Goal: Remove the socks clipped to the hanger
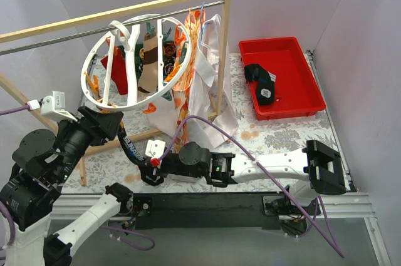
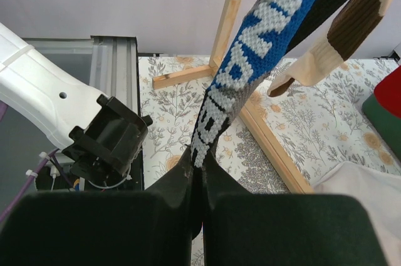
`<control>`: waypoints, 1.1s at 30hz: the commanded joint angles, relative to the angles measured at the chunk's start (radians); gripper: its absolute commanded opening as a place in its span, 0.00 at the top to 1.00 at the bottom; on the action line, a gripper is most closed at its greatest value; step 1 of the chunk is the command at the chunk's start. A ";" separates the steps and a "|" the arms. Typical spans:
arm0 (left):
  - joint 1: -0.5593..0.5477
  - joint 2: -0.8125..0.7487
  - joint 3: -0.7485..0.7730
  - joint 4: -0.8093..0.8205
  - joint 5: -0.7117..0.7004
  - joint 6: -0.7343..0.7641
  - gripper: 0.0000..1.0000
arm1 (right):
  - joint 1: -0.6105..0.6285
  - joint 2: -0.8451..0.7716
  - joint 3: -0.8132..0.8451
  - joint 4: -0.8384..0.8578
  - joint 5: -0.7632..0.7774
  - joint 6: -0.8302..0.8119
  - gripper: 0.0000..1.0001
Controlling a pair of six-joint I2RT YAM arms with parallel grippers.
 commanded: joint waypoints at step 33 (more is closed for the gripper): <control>-0.001 0.031 -0.022 -0.006 -0.035 0.052 0.99 | 0.002 -0.079 -0.013 -0.013 -0.009 0.034 0.99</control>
